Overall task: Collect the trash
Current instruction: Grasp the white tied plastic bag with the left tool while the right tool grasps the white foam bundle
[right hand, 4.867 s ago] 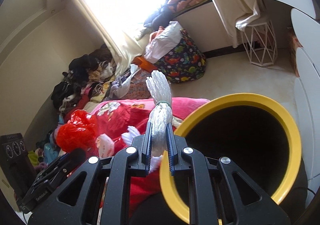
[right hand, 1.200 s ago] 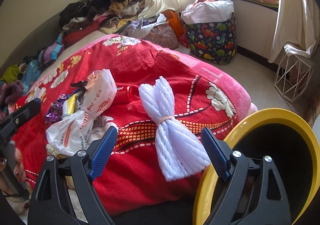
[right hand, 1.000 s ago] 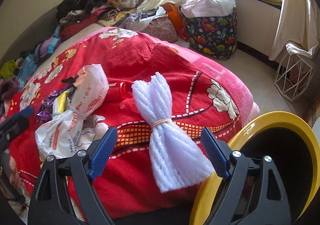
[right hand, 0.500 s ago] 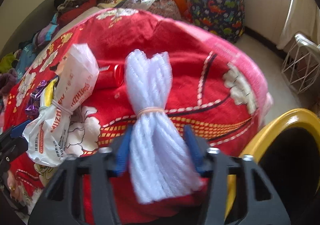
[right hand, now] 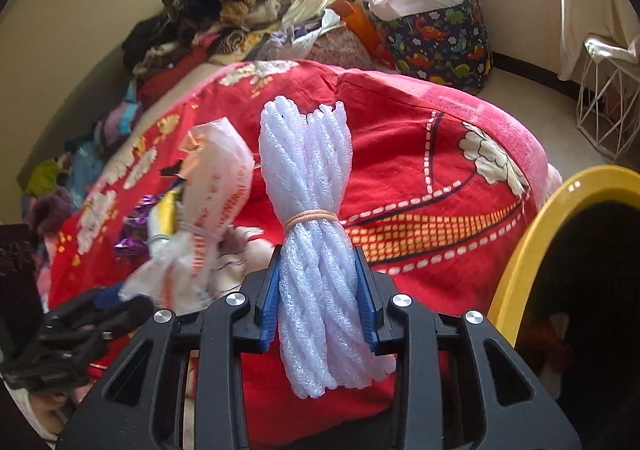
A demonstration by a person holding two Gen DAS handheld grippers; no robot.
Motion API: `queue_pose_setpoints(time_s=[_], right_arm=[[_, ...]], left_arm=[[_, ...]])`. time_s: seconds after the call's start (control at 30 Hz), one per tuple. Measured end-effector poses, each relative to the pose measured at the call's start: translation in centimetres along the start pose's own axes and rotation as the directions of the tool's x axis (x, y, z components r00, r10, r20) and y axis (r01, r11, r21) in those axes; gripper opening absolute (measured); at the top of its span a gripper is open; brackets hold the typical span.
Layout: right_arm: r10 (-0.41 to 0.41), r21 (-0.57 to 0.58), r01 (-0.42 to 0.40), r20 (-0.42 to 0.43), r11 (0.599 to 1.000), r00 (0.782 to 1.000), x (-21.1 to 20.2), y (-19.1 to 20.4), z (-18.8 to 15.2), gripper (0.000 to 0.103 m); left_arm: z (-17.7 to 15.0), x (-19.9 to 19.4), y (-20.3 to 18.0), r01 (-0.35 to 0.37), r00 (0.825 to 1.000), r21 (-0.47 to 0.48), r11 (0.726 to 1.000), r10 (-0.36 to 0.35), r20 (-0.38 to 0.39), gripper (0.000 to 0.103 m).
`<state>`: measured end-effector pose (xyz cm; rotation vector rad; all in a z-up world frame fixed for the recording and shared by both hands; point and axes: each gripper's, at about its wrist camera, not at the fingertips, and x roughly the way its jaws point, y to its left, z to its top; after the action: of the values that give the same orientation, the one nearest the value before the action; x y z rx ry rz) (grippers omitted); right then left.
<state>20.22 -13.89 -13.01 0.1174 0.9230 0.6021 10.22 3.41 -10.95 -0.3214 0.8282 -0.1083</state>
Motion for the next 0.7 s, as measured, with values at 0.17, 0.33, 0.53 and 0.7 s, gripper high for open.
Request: queue_pose_setpoints(time_s=[0.17, 0.33, 0.53, 0.7], right_arm=[[-0.005, -0.021, 0.005, 0.02, 1.0, 1.0, -1.7, 0.6, -1.3, 0.031], [0.018, 0.013, -0.018, 0.039, 1.0, 0.999, -3.1, 0.2, -1.7, 0.031], [0.041, 0.023, -0.042, 0.055, 0.999, 0.998, -4.1, 0.5, -1.8, 0.031], [0.045, 0.019, -0.046, 0.071, 0.999, 0.996, -5.1, 0.9, -1.9, 0.031]], left_arm=[[-0.6, 0.6, -0.6, -0.006, 1.0, 0.02, 1.0, 0.006, -0.015, 0.052], [-0.6, 0.9, -0.8, -0.021, 0.999, 0.032, 0.999, 0.022, -0.032, 0.051], [-1.1, 1.5, -0.8, -0.025, 0.997, 0.032, 0.999, 0.027, -0.067, 0.05], [-1.3, 1.4, -1.1, -0.017, 0.998, 0.05, 0.999, 0.02, -0.065, 0.036]])
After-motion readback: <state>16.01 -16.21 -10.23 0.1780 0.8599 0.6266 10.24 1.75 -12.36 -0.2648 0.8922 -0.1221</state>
